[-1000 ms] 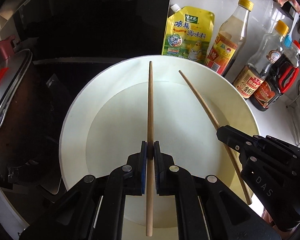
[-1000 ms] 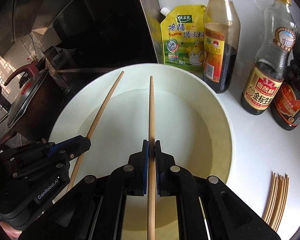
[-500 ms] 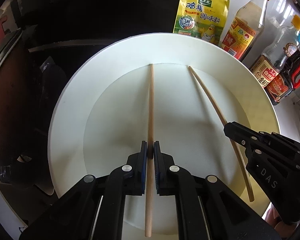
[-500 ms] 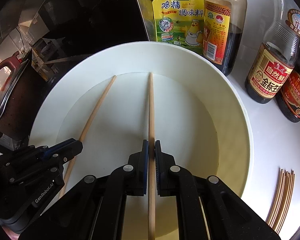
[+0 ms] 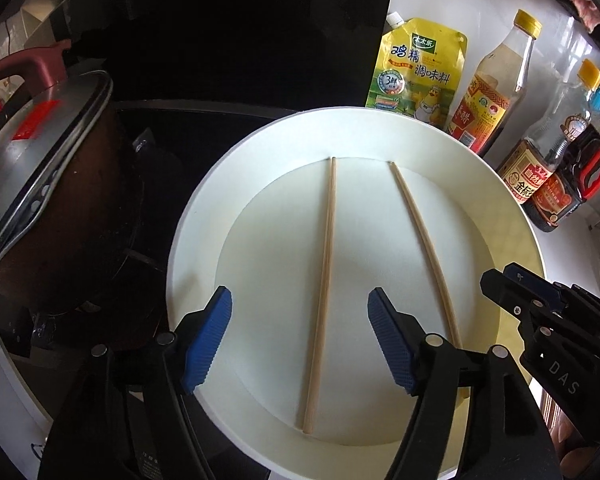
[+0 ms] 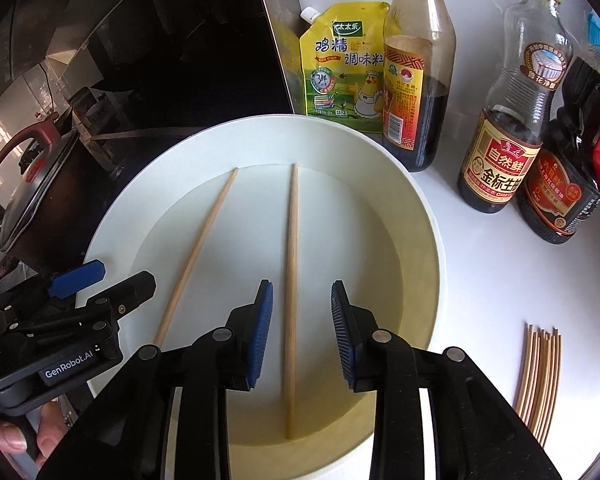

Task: Organize utensils
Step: 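Open both grippers to drop the chopsticks into the white basin, then move both grippers back from the basin to the chopstick pile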

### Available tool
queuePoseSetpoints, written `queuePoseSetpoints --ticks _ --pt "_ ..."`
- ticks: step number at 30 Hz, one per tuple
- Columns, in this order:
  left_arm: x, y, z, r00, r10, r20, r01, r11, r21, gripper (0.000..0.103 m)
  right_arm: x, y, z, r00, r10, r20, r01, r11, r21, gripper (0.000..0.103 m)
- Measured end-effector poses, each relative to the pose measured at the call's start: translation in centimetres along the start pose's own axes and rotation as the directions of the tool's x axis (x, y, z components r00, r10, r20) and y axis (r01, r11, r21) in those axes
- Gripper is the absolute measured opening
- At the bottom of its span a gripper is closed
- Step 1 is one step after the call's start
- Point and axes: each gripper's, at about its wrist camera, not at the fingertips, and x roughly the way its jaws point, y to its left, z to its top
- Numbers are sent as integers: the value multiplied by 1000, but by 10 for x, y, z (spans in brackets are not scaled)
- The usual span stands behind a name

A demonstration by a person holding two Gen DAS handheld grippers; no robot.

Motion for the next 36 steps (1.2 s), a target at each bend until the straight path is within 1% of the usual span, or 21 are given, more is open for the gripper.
queuePoseSetpoints --ticks 3,5,7,15,17,20,22,30,36 --pt "-9 -1 -5 1000 5 3 -5 1000 -5 71 -11 1 -5 1000 2 6 -2 1000 0 37" --pt "-17 -2 -8 1000 8 9 -8 1000 -6 73 -19 1 -9 1000 4 12 -4 1000 -1 38" --pt "-24 -4 -13 1000 7 16 -7 1000 -4 73 -28 1 -14 1000 5 18 -4 1000 -2 41" --pt "-49 -19 -32 999 -1 40 0 1000 7 76 -61 -9 -38 999 1 38 -1 1000 2 45" --pt "-54 -24 -37 999 -2 43 1 1000 11 79 -69 -12 -45 999 -3 39 3 1000 5 46" --pt "-62 -34 -45 999 -8 49 7 1000 22 81 -81 -19 -55 999 -10 42 9 1000 9 49" --pt "-66 -42 -48 999 -11 50 9 1000 30 81 -88 -24 -62 999 -14 50 14 1000 10 49" --pt "-82 -70 -65 997 -30 64 26 998 59 88 -115 -55 -89 997 -52 60 50 998 46 53" --pt "-86 -104 -76 996 -64 57 58 993 98 89 -132 -87 -111 994 -91 56 85 992 95 53"
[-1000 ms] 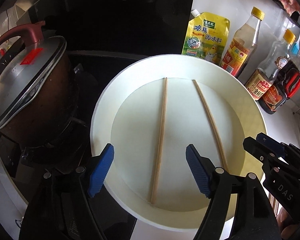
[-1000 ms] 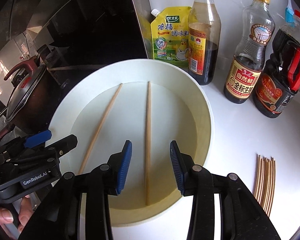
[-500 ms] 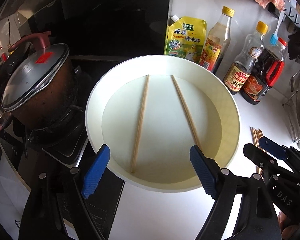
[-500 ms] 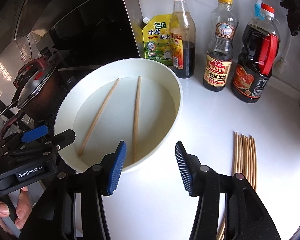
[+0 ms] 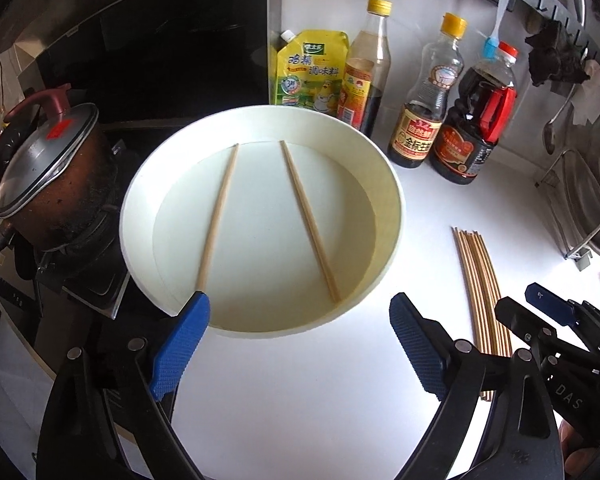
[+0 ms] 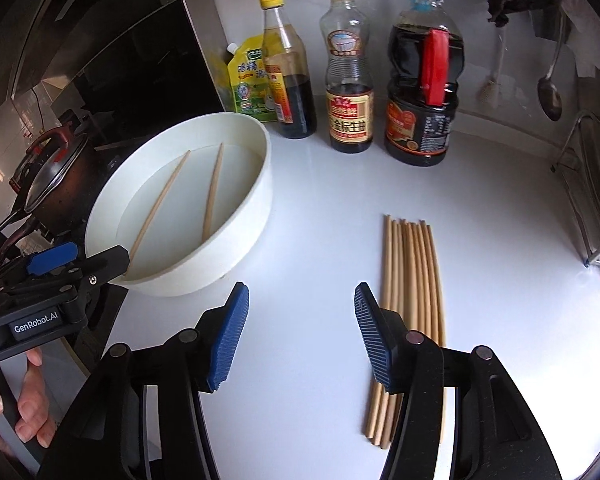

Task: Organize utensils
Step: 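Move both grippers back from the basin to the chopstick pile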

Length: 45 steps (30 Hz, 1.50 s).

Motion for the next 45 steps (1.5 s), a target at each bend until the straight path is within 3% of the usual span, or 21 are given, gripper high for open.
queuePoseSetpoints --ticks 11,20,31,45 --pt "1 -81 -17 996 -91 -17 92 991 102 90 -29 -80 -36 994 -106 -1 105 988 110 55" --pt "23 -128 -35 992 -115 -51 120 985 122 93 -14 -129 -58 986 -164 -29 167 978 126 56" --pt "73 -141 -53 995 -53 -87 61 994 95 93 31 -149 -67 991 -131 -40 134 987 89 57" --pt "89 -146 -59 997 -14 -71 22 994 108 93 59 -147 -67 994 -102 -46 104 993 61 57"
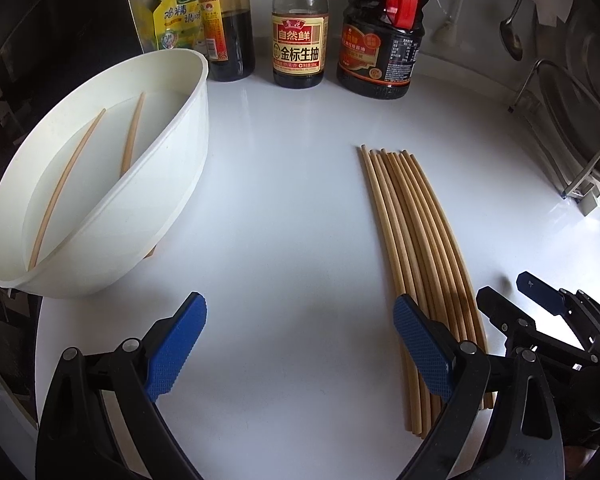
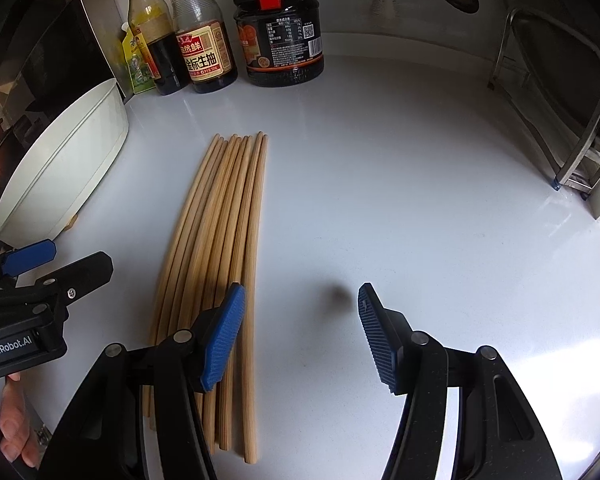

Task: Organize utensils
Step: 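Move both grippers back from the basin to the chopstick pile, then lower both grippers onto the chopstick pile, separating single chopsticks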

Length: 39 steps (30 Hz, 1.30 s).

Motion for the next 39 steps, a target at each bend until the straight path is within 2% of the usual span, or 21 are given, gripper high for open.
queuePoseSetpoints --ticks 16,39 --pt "10 -4 0 1000 2 -18 -2 1000 -3 93 6 11 4 999 -38 -8 37 994 -102 56" --pt "32 -25 -8 999 7 -44 -5 999 34 93 4 -17 1 999 -47 22 48 997 -64 57"
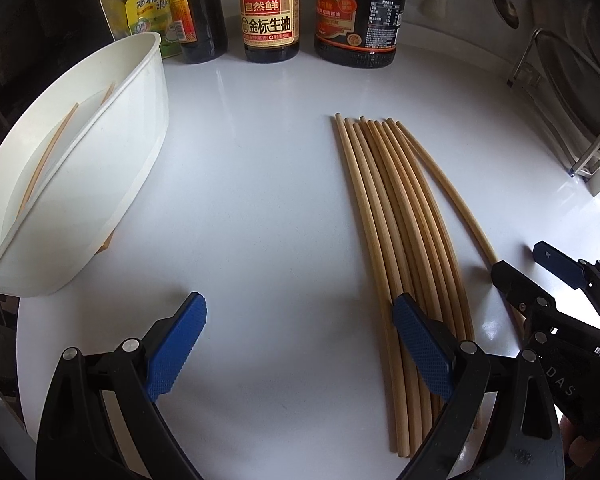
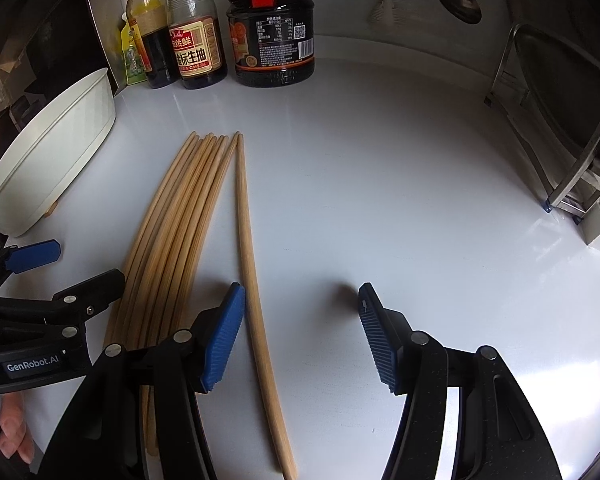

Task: Organize utensils
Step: 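Lower both grippers onto the chopstick pile, separating single chopsticks, then close the right gripper on one chopstick while the left gripper closes on another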

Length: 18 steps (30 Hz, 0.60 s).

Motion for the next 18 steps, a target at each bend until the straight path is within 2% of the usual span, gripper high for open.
queuePoseSetpoints --ticks 18 --pt "9 3 11 999 47 -4 -47 999 -15 94 5 -2 10 999 -23 25 24 999 -23 56"
